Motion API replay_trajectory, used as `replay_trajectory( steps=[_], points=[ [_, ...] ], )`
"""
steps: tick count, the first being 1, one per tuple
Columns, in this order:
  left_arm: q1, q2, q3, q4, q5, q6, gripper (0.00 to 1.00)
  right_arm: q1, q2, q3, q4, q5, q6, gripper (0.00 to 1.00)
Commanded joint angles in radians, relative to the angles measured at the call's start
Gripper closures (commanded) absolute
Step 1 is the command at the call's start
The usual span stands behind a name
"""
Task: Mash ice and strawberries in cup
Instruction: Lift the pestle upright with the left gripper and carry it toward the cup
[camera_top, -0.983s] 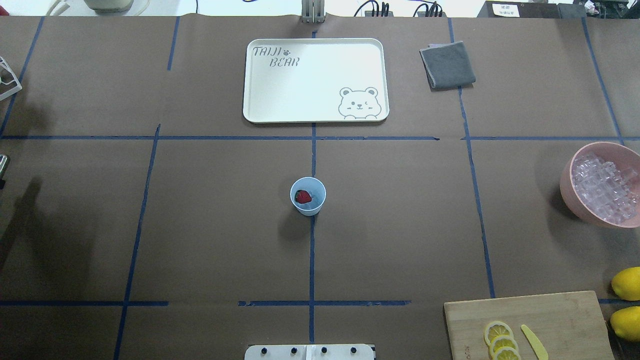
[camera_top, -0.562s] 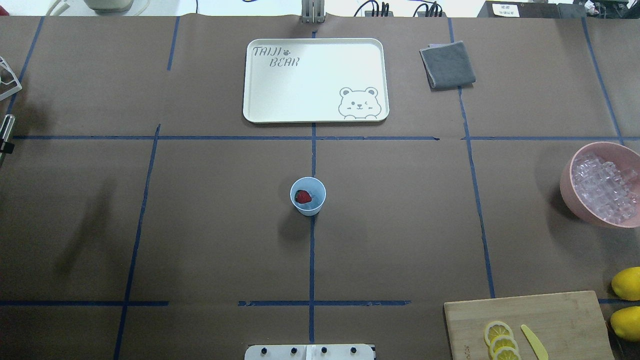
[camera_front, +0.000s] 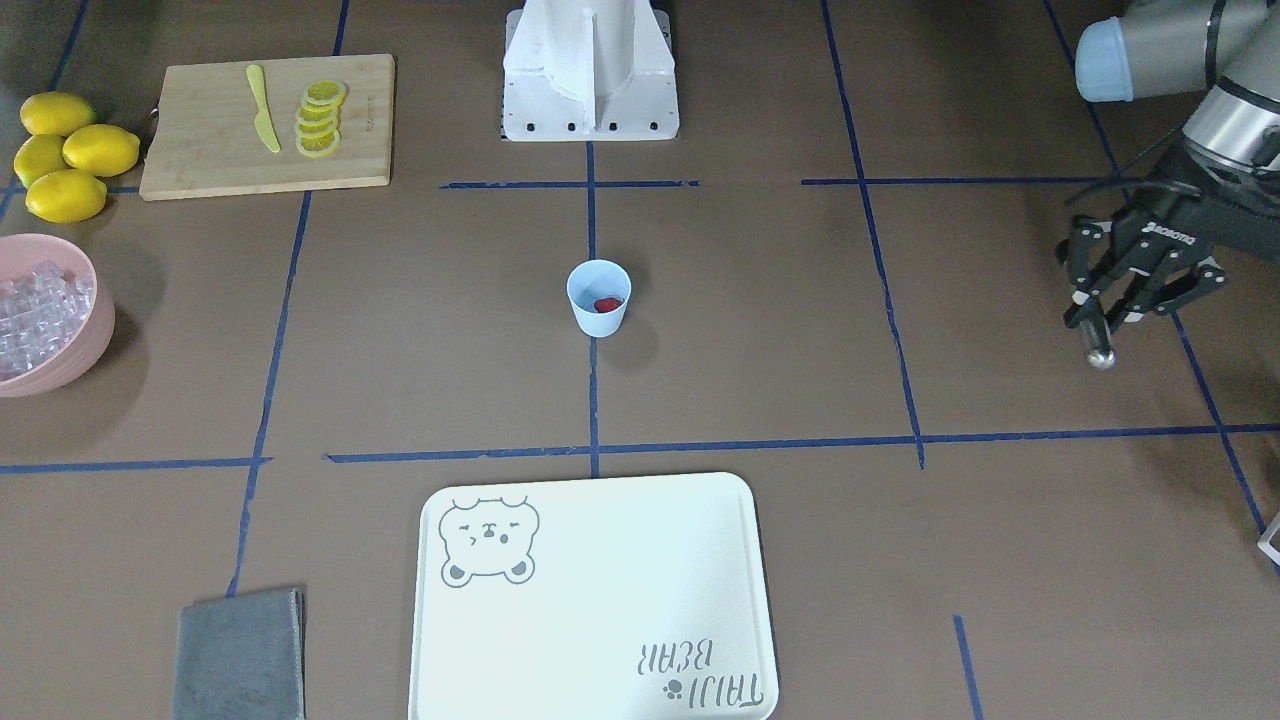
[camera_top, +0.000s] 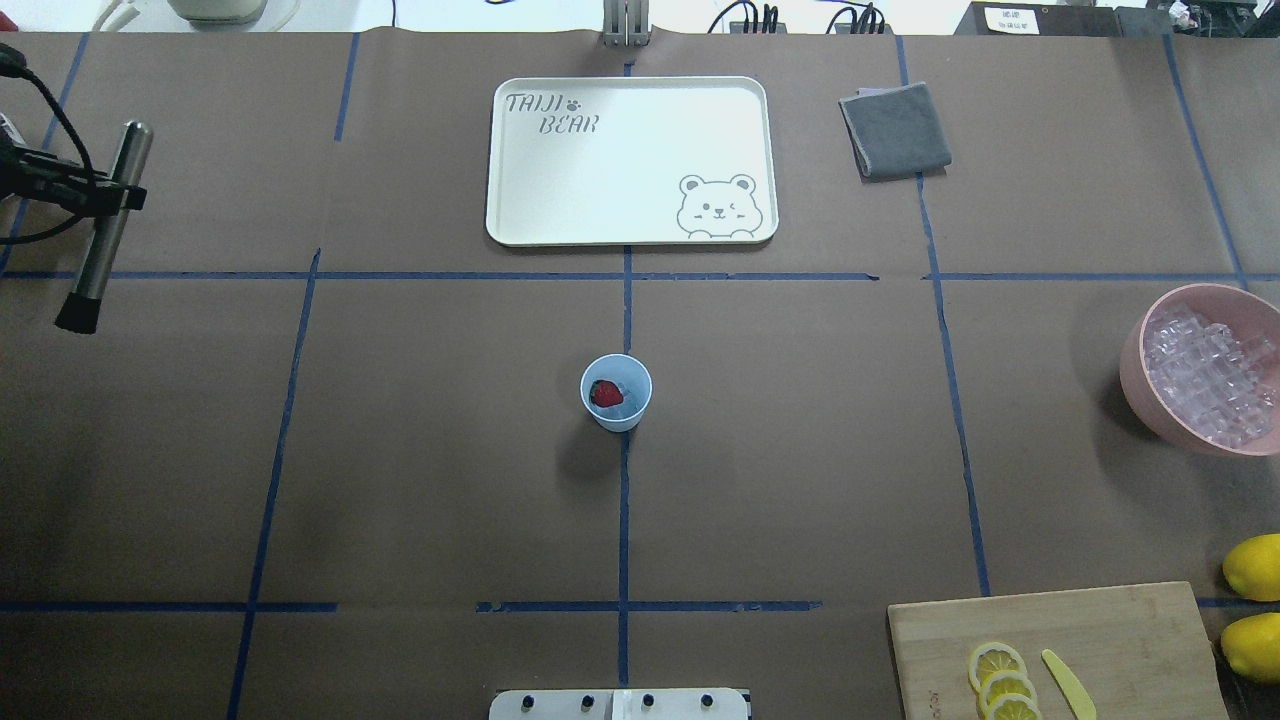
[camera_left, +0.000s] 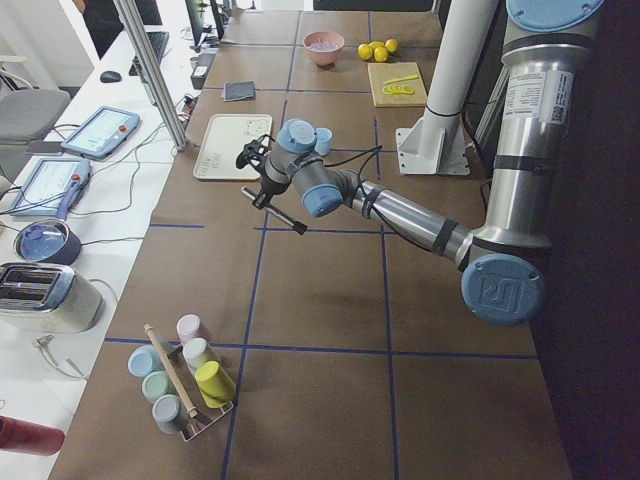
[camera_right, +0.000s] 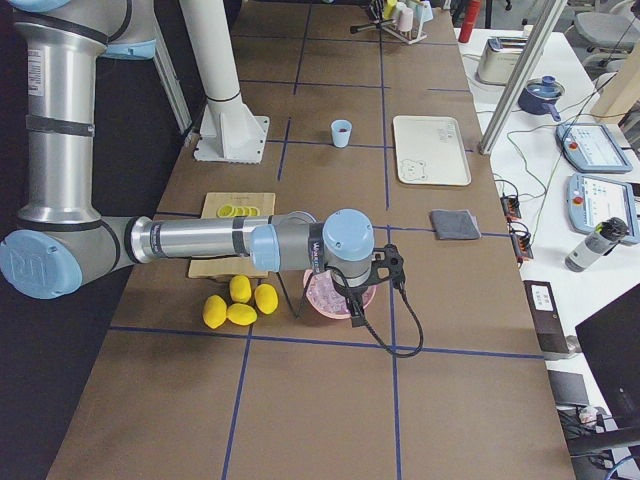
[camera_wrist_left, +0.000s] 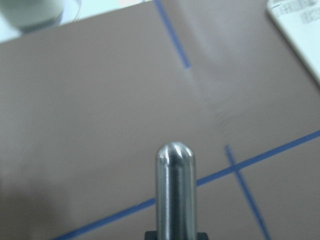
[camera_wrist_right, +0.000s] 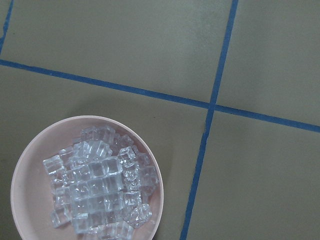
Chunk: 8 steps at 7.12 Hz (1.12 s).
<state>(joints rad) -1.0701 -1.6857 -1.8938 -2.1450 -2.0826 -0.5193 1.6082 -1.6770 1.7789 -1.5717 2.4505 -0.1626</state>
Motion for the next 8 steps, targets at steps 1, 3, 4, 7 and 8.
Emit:
replay_trajectory(
  steps=[1,3,4,7,8],
  points=[
    [0.195,-0.089,-0.008,-0.039,0.187,-0.126,1.0,-0.001,0.002,0.002,-0.001,0.015,0.0,0.01],
    [0.457,-0.162,-0.011,-0.084,0.564,-0.2,1.0,-0.001,0.008,0.004,-0.004,0.015,0.005,0.01],
    [0.485,-0.195,-0.037,-0.093,0.585,-0.282,1.0,-0.001,0.008,0.005,-0.002,0.016,0.018,0.01],
    [0.55,-0.218,-0.047,-0.377,0.797,-0.402,1.0,-0.001,0.008,0.008,-0.004,0.019,0.02,0.01],
    [0.632,-0.216,-0.044,-0.413,0.961,-0.394,1.0,-0.001,0.008,0.028,-0.004,0.019,0.029,0.01]
  ],
)
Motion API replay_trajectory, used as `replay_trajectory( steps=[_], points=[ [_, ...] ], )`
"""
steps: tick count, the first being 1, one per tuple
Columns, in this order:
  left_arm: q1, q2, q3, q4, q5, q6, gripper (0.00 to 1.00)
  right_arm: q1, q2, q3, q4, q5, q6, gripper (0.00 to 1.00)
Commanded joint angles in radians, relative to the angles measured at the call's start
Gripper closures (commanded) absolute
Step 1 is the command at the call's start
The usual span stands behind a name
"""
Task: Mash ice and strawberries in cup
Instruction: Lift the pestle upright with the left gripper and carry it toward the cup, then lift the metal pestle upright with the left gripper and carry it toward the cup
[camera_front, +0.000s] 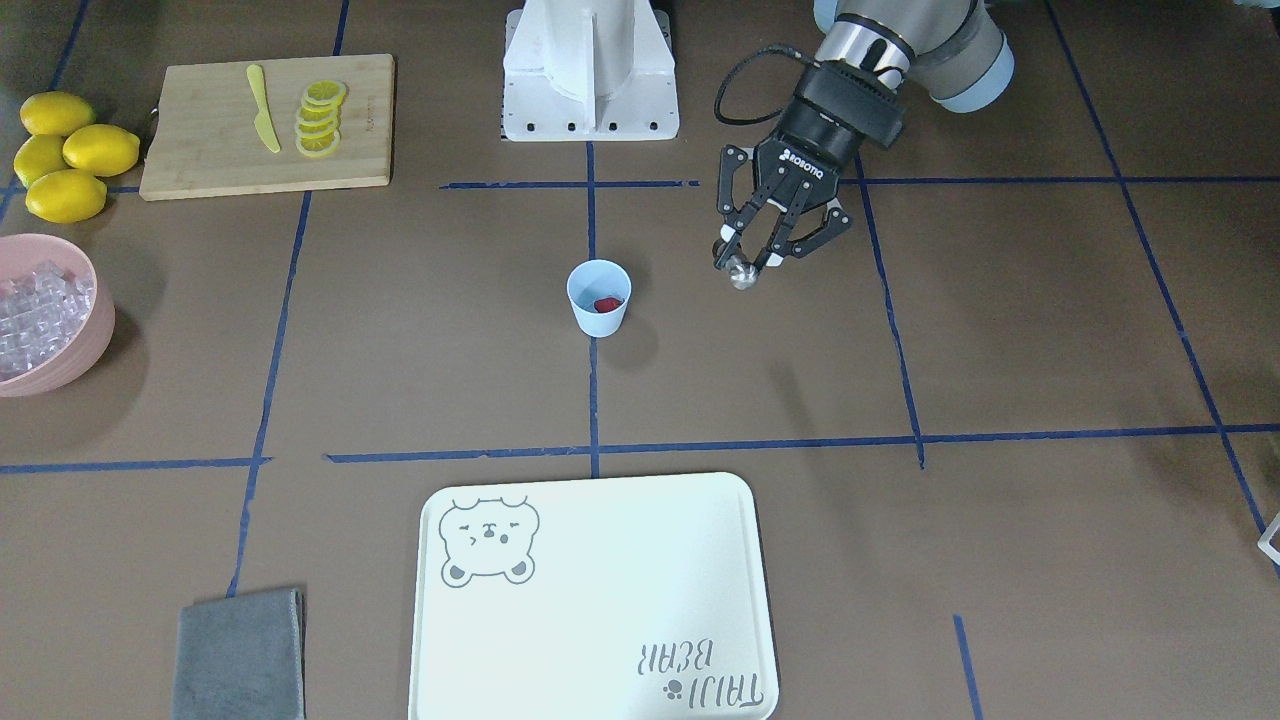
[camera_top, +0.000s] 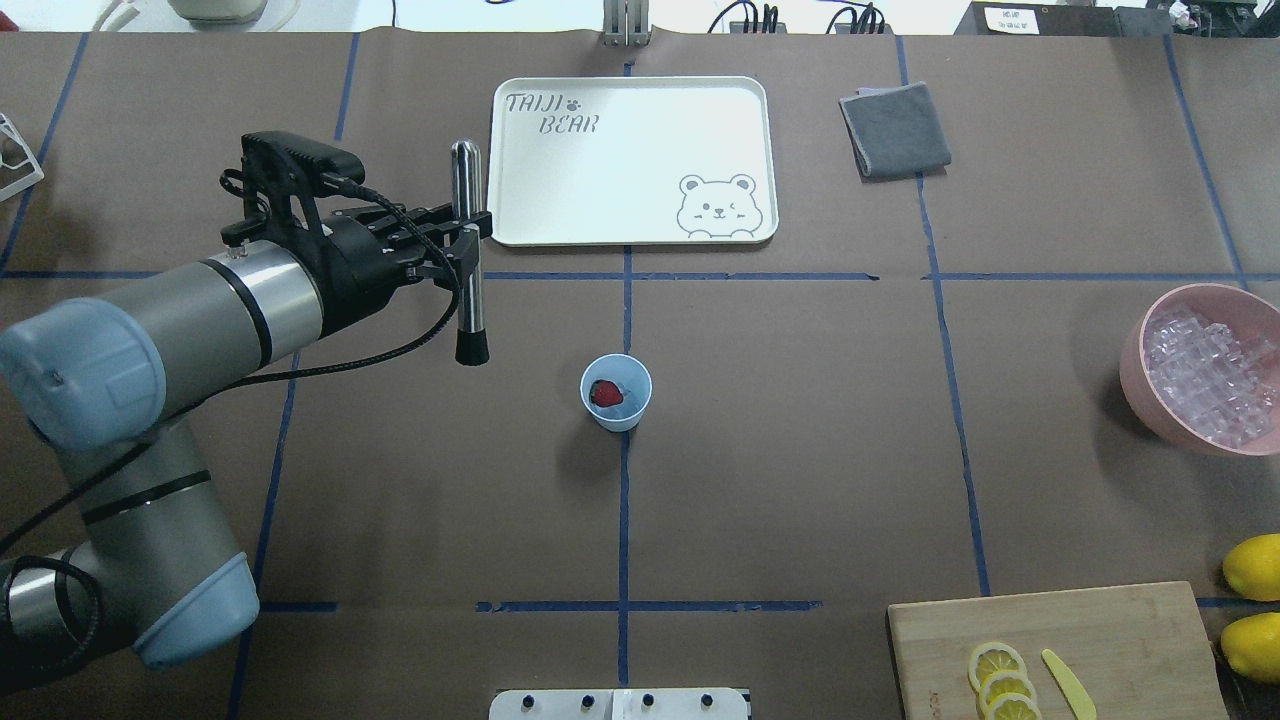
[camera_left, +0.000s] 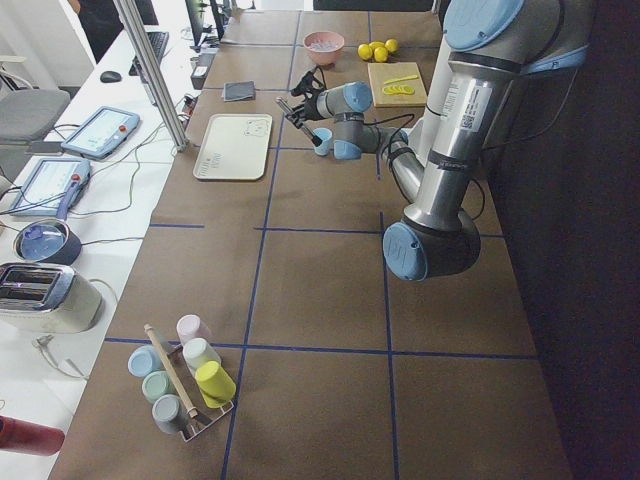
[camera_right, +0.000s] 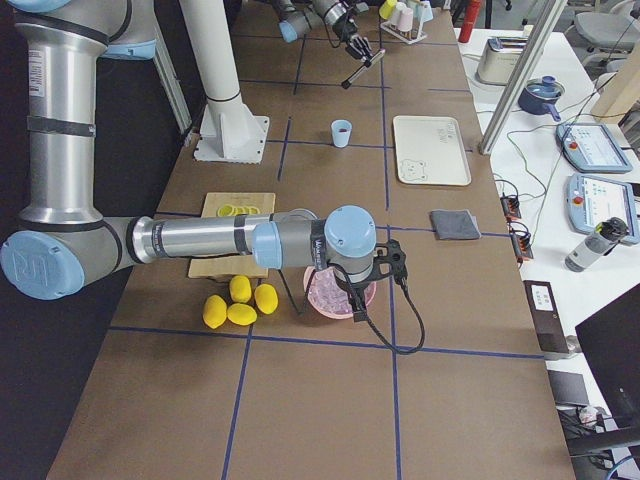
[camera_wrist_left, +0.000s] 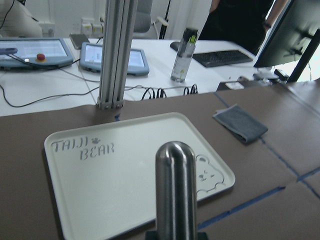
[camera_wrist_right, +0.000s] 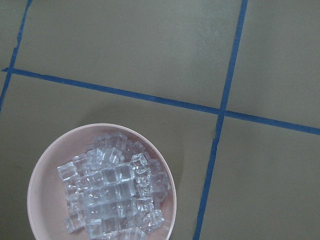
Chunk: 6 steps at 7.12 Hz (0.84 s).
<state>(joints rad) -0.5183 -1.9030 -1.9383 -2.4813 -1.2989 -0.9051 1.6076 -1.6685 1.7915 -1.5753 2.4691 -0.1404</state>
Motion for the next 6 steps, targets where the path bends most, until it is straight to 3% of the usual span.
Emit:
replay_trajectory(
  steps=[1,2,6],
  points=[
    [0.131,-0.004,-0.001,-0.134,0.332,0.02,1.0,0.0,0.0,0.022,0.0,0.001,0.027,0.01],
    [0.214,-0.01,0.001,-0.166,0.48,0.088,1.0,0.0,0.0,0.028,0.0,0.001,0.034,0.01],
    [0.394,-0.065,0.016,-0.169,0.81,0.274,1.0,0.0,-0.002,0.055,-0.002,0.002,0.058,0.01]
  ],
)
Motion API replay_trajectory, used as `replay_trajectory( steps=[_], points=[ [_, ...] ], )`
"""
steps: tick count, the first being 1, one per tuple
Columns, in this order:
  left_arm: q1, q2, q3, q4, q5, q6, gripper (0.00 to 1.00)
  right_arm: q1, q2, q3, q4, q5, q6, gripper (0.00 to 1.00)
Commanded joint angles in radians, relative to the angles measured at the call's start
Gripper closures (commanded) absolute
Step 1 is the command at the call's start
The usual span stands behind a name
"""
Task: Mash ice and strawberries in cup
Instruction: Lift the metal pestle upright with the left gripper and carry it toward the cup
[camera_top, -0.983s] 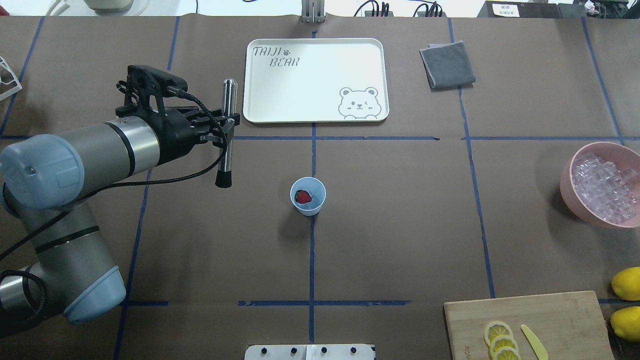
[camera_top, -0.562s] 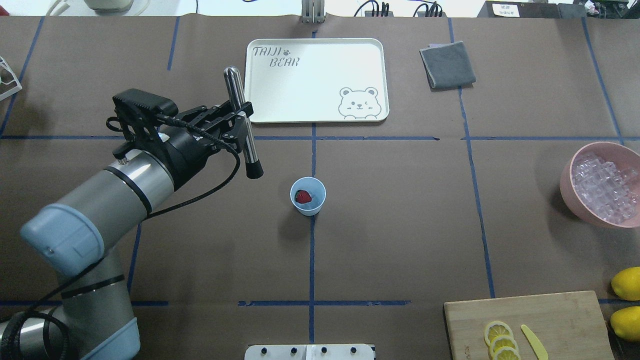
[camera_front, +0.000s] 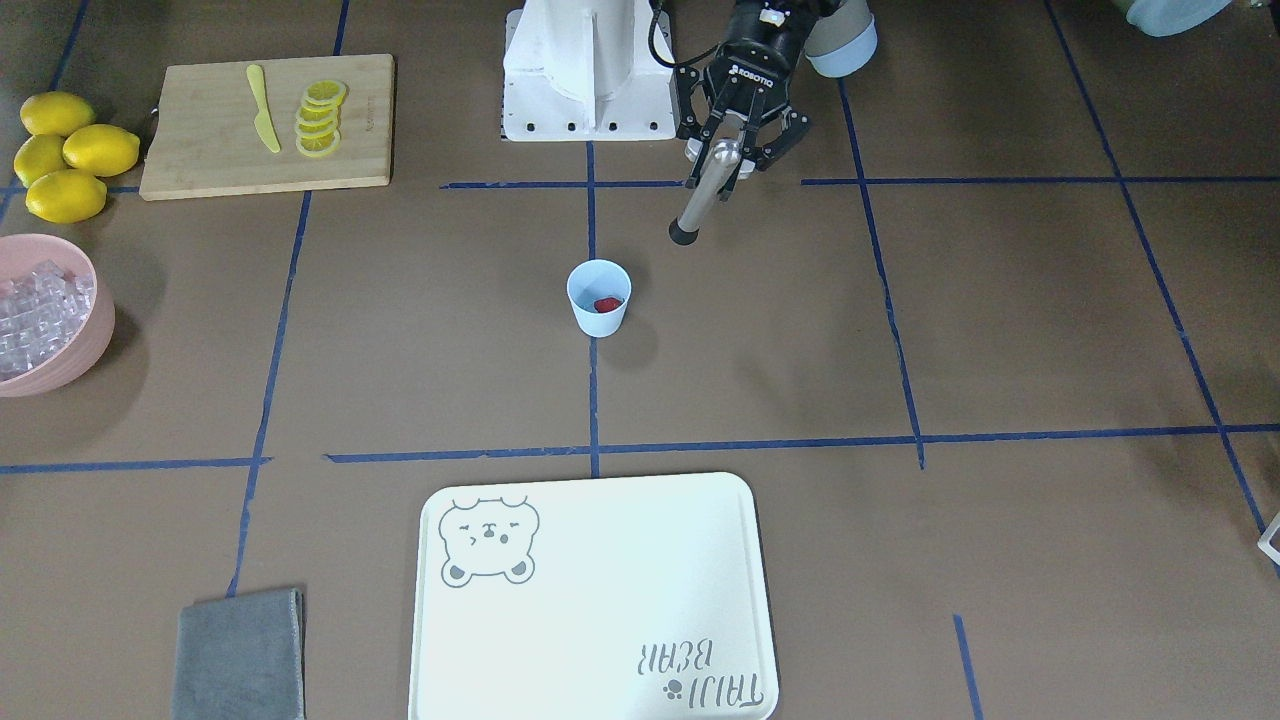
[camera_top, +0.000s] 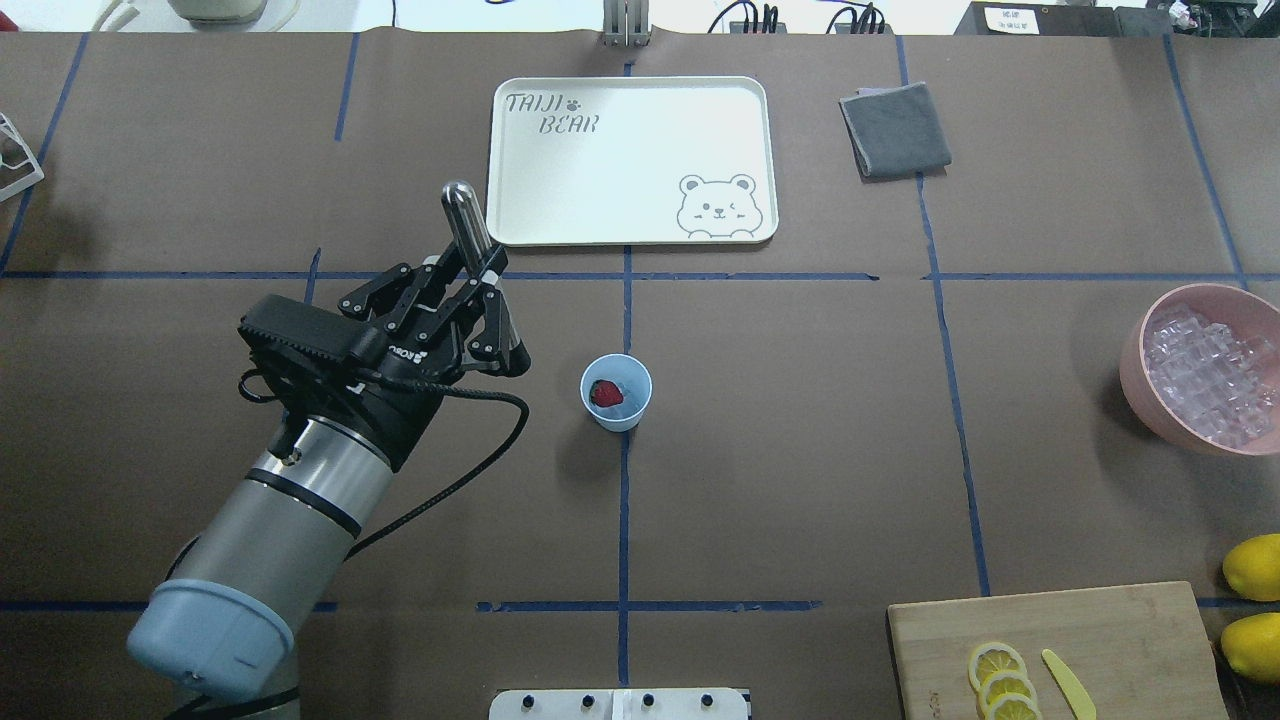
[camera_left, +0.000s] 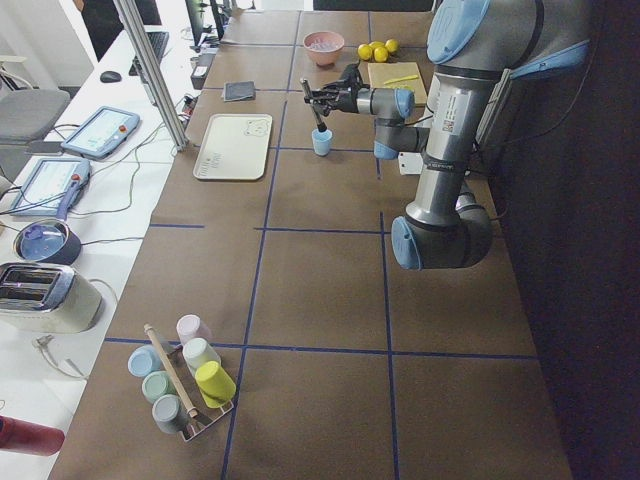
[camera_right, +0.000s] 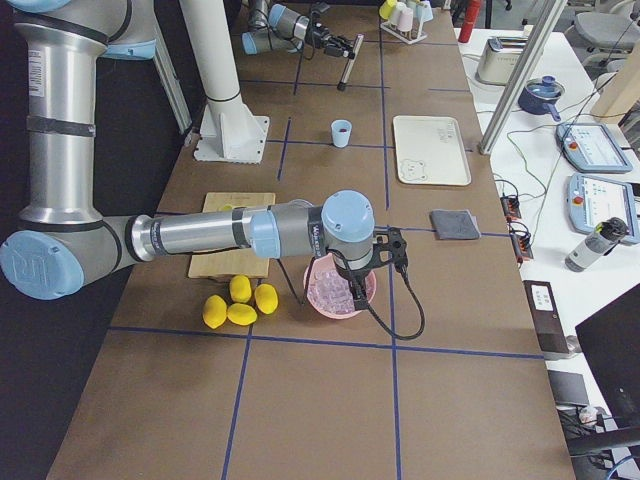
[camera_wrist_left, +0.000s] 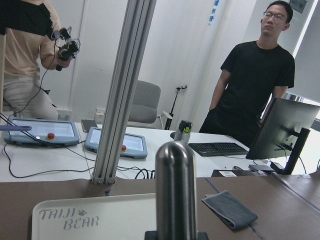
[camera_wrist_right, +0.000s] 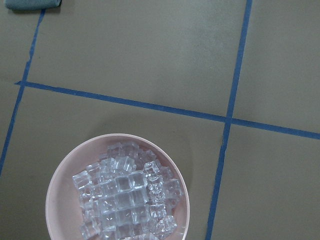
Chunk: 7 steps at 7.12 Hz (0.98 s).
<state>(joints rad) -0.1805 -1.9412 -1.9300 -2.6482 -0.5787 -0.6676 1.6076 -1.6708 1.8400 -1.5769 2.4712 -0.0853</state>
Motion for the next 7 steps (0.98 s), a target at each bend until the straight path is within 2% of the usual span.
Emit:
replay_trajectory(
  steps=[1,3,5,6,7],
  points=[
    [0.056,-0.03,0.026,-0.036,0.057,0.037,1.0,0.0,-0.001,0.007,0.0,0.0,0.002,0.01],
    [0.036,-0.03,0.049,-0.138,-0.07,0.09,1.0,0.002,-0.01,0.007,0.0,0.0,0.002,0.01],
    [-0.034,-0.051,0.243,-0.449,-0.2,0.189,1.0,0.002,-0.014,0.007,-0.002,0.0,0.002,0.01],
    [-0.077,-0.083,0.34,-0.51,-0.231,0.189,1.0,0.002,-0.012,0.007,-0.002,0.0,0.002,0.01],
    [-0.079,-0.134,0.376,-0.521,-0.231,0.191,1.0,0.0,-0.01,0.005,-0.002,0.0,0.002,0.01]
  ],
)
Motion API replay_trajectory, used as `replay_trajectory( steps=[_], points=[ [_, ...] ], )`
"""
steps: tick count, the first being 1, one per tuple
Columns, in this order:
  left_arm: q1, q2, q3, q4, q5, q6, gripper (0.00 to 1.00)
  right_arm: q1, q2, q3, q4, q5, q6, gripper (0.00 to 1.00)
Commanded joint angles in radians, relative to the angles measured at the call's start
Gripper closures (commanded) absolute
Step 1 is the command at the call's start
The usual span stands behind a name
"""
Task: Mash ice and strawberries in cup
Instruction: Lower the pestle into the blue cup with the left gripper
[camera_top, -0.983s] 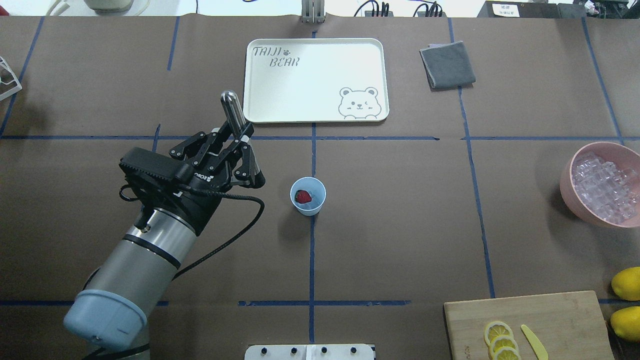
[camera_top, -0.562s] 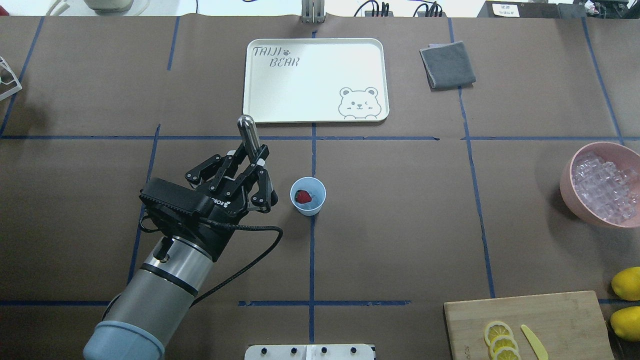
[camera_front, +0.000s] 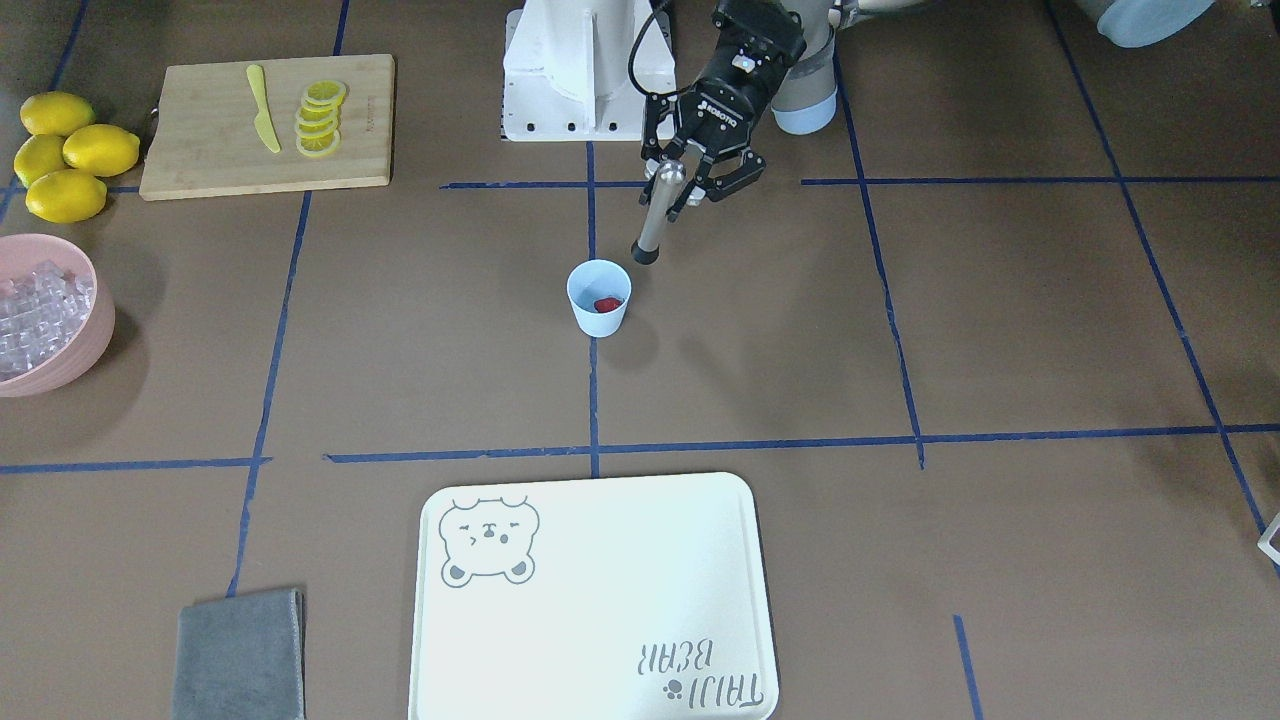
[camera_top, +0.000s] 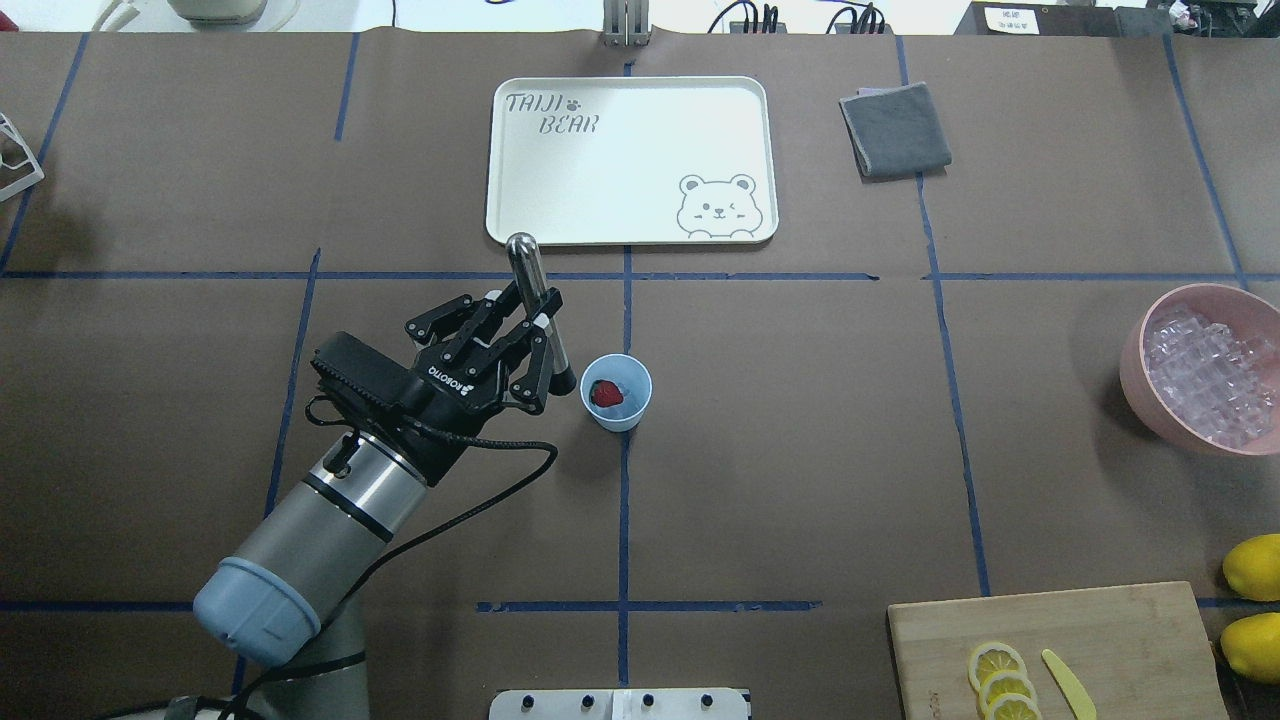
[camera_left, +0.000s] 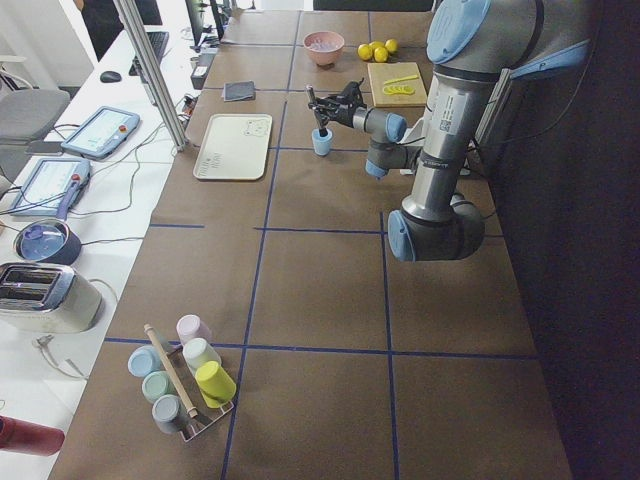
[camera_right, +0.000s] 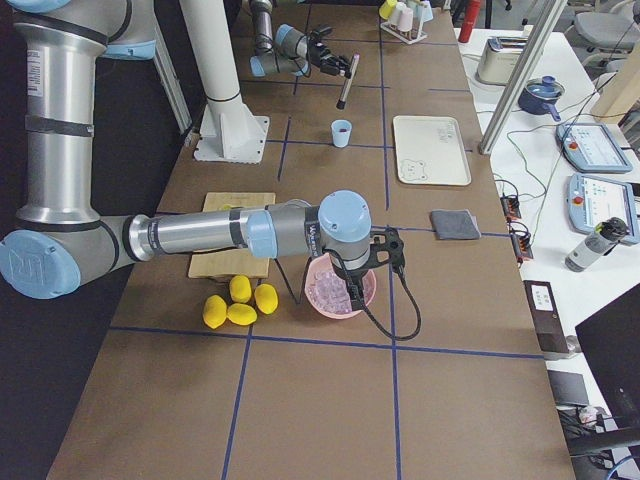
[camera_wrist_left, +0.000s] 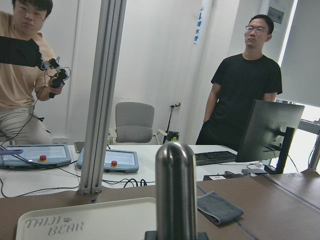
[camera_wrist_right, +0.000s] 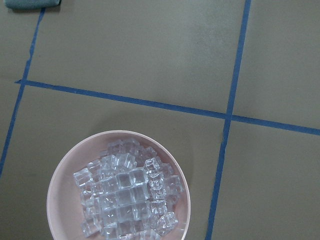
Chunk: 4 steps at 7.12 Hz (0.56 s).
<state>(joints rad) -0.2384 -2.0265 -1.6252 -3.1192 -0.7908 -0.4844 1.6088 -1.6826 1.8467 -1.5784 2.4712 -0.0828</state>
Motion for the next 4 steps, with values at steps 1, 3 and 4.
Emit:
replay_trajectory(
  steps=[1,3,4],
  points=[
    [-0.021,-0.058,0.074,-0.052,-0.019,0.007,1.0,-0.001,0.001,-0.001,0.0,0.0,0.0,0.01],
    [-0.022,-0.07,0.088,-0.052,-0.021,0.006,1.0,0.0,0.0,0.0,0.0,0.0,0.0,0.01],
    [-0.022,-0.089,0.108,-0.053,-0.022,0.006,1.0,0.0,0.0,0.0,0.0,0.0,0.0,0.01]
  ],
)
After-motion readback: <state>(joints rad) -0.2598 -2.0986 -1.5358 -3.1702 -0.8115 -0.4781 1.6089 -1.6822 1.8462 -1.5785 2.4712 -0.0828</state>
